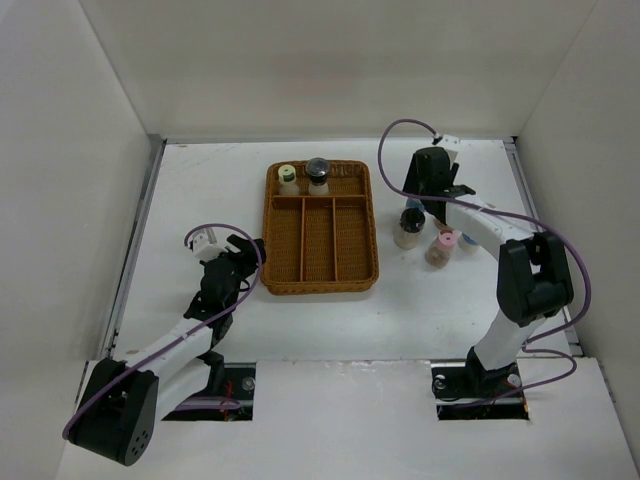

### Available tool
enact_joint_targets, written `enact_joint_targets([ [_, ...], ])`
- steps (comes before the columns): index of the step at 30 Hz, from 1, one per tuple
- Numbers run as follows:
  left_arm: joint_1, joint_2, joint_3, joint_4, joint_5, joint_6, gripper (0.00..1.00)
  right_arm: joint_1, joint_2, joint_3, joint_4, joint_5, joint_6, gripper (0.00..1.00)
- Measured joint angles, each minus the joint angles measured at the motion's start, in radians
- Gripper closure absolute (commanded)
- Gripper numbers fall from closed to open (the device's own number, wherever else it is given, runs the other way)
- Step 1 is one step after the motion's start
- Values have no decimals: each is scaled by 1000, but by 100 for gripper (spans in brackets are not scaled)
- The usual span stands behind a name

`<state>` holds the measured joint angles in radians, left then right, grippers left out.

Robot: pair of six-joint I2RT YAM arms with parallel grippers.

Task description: Organize the condiment bottles

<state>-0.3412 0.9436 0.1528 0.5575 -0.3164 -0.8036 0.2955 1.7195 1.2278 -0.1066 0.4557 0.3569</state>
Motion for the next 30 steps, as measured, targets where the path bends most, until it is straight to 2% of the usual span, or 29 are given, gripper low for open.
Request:
enact_joint_targets([
  [8, 0, 0, 0, 0, 2, 0, 34, 2, 0, 18, -10, 15, -23, 53],
  [18, 0, 0, 0, 0, 3, 0, 34, 103, 8, 206, 28, 61, -111, 55],
  [23, 0, 0, 0, 0, 5, 0, 34, 175, 113, 360, 75, 30, -118, 55],
  [30, 0, 0, 0, 0, 7, 0, 34, 225, 282, 453, 84, -23, -111, 55],
])
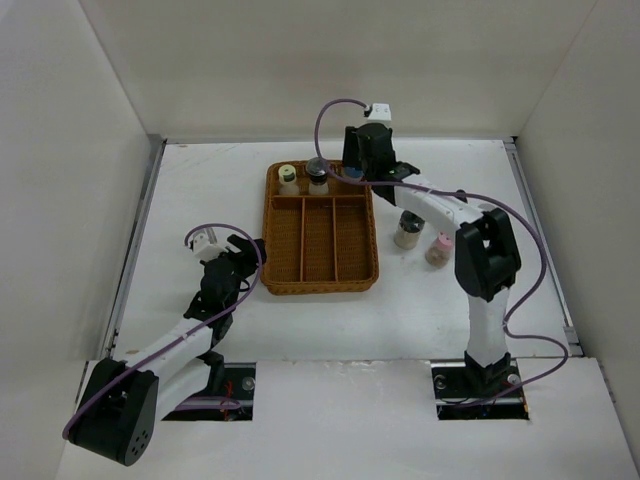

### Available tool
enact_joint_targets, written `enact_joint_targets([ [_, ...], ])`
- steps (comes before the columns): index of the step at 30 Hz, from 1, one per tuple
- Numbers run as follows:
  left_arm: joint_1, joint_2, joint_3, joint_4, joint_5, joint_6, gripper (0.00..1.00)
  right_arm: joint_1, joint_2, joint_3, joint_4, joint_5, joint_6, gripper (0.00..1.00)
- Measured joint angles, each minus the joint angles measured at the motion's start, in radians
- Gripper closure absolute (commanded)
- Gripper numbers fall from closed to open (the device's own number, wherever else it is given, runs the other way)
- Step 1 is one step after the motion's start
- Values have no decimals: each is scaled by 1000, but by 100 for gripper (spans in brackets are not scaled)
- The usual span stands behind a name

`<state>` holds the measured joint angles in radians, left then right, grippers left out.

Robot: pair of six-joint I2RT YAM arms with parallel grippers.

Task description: Organize the condiment bottles

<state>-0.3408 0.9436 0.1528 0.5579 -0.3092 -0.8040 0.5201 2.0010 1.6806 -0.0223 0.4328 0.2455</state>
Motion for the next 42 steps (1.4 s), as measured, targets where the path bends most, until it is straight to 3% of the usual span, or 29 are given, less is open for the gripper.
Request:
enact_joint_targets([
  [6, 0, 0, 0, 0, 3, 0, 34, 12, 55, 8, -21, -46, 34, 53],
  [17, 0, 2, 0, 0, 6, 0, 34, 24, 88, 16, -8, -53, 59, 15],
  [23, 0, 1, 0, 0, 7, 0, 34, 38, -8, -53, -8, -58, 66, 13],
  [26, 0, -1, 0, 0, 6, -1, 34, 39, -139, -159, 2, -44, 71, 20],
  [28, 0, -1, 0, 0, 7, -1, 34, 39, -242, -252, 27, -24, 76, 32],
  [31, 0, -1, 0, 0, 7, -1, 34, 39, -414, -431, 67, 11, 92, 63],
  [34, -1, 2, 0, 2, 8, -4, 34, 35, -554, -593, 83, 57, 116, 67],
  [36, -1, 3, 0, 3, 8, -6, 34, 28, -612, -674, 82, 81, 130, 60],
  [39, -1, 3, 0, 4, 7, -8, 34, 8, -650, -760, 70, 112, 158, 30],
  [42, -1, 3, 0, 5, 7, -8, 34, -14, -652, -814, 48, 126, 171, 18],
])
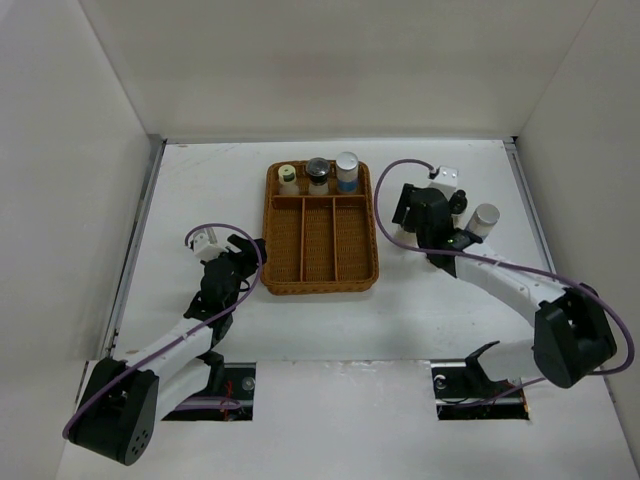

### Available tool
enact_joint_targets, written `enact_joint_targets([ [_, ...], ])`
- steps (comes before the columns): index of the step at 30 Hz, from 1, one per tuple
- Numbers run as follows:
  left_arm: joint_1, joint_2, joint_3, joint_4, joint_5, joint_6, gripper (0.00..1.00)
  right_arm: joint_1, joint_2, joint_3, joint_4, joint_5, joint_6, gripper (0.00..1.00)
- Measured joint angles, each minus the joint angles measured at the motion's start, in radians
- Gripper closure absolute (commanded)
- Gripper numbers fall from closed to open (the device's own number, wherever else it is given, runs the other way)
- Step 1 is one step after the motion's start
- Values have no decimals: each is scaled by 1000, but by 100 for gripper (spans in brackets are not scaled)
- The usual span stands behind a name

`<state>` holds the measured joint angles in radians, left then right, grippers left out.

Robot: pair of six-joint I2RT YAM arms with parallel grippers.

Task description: Organize the condiment bottles

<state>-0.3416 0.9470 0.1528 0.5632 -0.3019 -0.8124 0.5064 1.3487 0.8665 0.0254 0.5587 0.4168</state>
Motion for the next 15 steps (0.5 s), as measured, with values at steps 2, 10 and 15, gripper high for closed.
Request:
enact_joint_targets([
  [2, 0, 0, 0, 2, 0, 0, 34, -12, 1, -19, -22, 4, 4, 14],
  [10, -1, 22, 0, 10, 0, 0, 34, -29, 116, 2, -28, 0, 6, 18],
  [15, 0, 4, 0, 11, 0, 0, 34, -33, 180, 24, -38, -8, 0, 46],
])
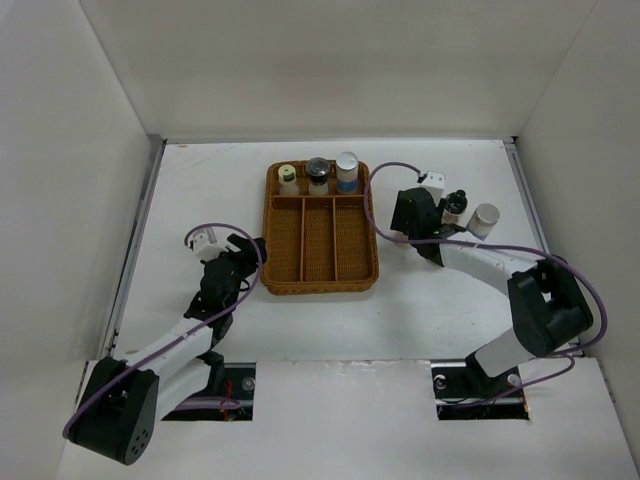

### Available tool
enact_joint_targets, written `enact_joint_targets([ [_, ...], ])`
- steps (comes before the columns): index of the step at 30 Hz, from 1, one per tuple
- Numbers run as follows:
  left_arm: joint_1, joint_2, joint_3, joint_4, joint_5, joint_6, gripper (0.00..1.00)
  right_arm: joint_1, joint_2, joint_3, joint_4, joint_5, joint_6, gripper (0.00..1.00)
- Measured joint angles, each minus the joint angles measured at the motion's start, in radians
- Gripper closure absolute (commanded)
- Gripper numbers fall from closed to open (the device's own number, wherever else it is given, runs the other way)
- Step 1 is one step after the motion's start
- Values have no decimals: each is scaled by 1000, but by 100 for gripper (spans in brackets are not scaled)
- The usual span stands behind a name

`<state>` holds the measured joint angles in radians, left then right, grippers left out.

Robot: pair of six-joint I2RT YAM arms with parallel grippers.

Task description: Organize the condiment bottles

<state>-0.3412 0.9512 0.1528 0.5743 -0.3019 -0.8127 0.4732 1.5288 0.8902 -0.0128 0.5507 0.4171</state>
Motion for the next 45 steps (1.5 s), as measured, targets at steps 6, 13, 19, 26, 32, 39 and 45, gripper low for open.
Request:
enact_joint_targets([
  [6, 0, -1, 0, 6, 0, 0, 34, 9, -9, 3, -7, 8, -4, 55],
  [13, 8, -24, -6, 5, -3, -7, 35, 161, -33, 128, -28, 31, -68, 55],
  [19, 42, -60, -12, -17, -8, -30, 35, 312, 150, 449, 24, -43, -73, 55],
  [26, 89, -105, -41, -42, -6, -60, 35, 435, 431, 724, 36, -129, -98, 55],
  [32, 92, -107, -42, -56, 1, -71, 35, 443, 578, 821, -7, -157, -111, 55],
  [39, 98, -106, -42, -55, 6, -76, 35, 437, 638, 838, -41, -131, -127, 50],
  [45, 99, -101, -42, -55, 8, -79, 35, 437, 643, 844, -38, -114, -128, 18],
])
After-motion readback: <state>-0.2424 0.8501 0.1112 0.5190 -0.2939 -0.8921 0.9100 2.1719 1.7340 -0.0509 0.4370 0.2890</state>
